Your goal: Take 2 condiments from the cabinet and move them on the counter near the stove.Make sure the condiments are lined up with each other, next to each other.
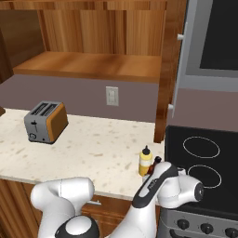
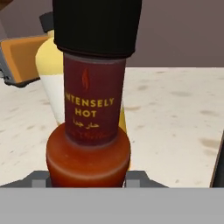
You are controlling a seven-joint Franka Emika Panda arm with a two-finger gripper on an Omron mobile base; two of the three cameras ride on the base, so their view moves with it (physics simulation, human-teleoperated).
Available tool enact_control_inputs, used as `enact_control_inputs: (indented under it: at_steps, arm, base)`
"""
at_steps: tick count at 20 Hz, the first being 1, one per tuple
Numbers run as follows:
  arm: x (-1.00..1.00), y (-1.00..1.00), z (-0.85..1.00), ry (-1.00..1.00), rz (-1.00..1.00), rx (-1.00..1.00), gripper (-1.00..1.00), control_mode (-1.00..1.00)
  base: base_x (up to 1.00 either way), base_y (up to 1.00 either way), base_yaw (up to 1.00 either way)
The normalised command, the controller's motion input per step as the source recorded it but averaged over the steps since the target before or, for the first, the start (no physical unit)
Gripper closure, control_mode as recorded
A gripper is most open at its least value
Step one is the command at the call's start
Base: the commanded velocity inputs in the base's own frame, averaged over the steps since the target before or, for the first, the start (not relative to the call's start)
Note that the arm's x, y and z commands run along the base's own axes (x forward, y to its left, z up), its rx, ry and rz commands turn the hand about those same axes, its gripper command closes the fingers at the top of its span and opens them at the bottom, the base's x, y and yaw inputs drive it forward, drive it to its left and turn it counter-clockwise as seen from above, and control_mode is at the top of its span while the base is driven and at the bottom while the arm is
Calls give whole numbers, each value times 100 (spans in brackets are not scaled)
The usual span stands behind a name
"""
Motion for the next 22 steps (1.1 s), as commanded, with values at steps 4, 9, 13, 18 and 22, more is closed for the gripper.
enact_control_inputs:
  at_steps: [4, 9, 13, 18, 22]
  arm:
    - [1, 11, -26, 0, 0, -4, 100, -100]
    - [1, 9, -17, 0, 0, 0, 100, -100]
    - [0, 10, -21, 0, 0, 0, -100, -100]
    - [0, 7, -18, 0, 0, 0, -100, -100]
    - [0, 1, -11, 0, 0, 0, -100, -100]
  base:
    - [0, 0, 0]
    - [0, 0, 0]
    - [0, 0, 0]
    - [0, 0, 0]
    - [0, 0, 0]
